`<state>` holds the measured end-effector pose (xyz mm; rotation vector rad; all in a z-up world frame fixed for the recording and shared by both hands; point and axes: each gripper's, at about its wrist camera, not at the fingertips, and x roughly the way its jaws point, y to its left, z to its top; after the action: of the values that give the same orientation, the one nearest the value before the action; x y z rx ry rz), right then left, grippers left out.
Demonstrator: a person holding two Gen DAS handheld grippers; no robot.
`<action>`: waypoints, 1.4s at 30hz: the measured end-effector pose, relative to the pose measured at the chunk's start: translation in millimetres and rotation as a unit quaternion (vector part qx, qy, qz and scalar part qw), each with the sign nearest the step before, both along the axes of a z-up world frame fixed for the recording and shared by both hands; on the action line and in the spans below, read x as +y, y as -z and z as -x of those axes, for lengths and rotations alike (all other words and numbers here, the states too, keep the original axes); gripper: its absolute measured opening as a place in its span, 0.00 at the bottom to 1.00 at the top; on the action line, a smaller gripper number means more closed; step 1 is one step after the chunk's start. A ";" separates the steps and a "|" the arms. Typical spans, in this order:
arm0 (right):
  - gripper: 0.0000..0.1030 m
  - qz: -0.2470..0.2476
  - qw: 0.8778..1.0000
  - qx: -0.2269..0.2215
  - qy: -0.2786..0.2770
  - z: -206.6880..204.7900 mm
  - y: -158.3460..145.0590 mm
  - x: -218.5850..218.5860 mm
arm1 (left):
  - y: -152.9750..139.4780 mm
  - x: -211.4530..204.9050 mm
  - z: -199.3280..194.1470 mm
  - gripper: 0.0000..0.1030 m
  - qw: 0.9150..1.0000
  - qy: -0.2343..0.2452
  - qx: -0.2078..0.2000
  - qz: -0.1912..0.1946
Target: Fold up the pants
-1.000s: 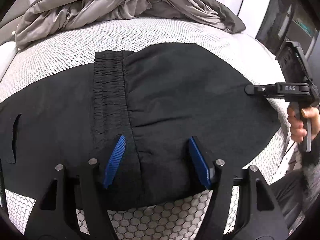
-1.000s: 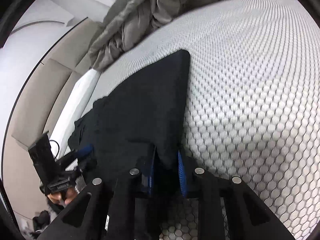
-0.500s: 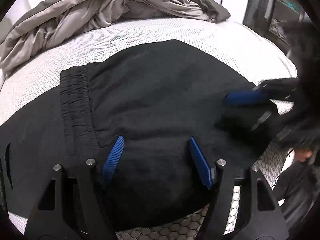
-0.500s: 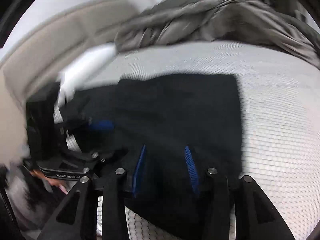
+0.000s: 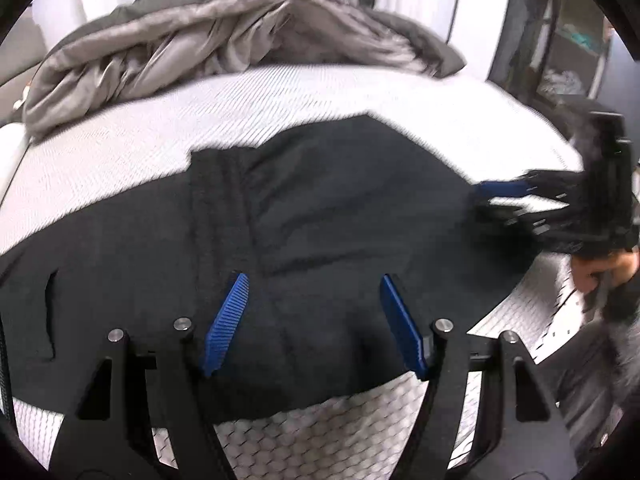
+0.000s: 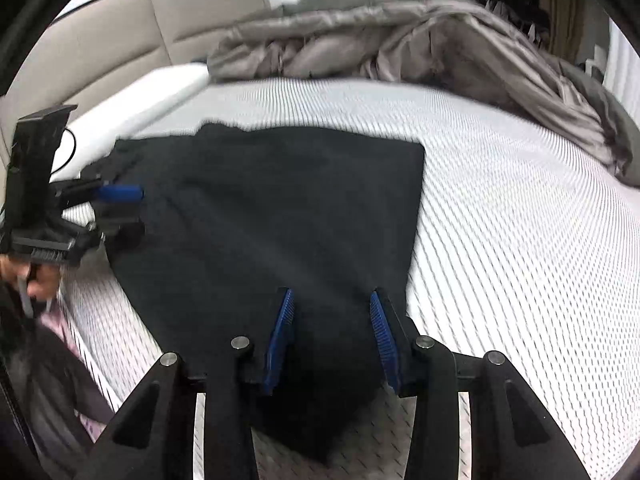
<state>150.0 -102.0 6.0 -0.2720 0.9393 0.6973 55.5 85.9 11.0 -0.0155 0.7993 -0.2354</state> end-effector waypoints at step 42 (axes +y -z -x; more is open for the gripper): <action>0.40 0.051 0.995 0.012 0.079 -46.3 15.4 10.4 | 6.8 9.9 -63.6 0.48 0.999 -0.026 0.044 -0.010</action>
<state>196.3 -91.6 -9.4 -0.2766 1.0096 0.5080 119.1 95.8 4.1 -0.0272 0.8887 -0.1788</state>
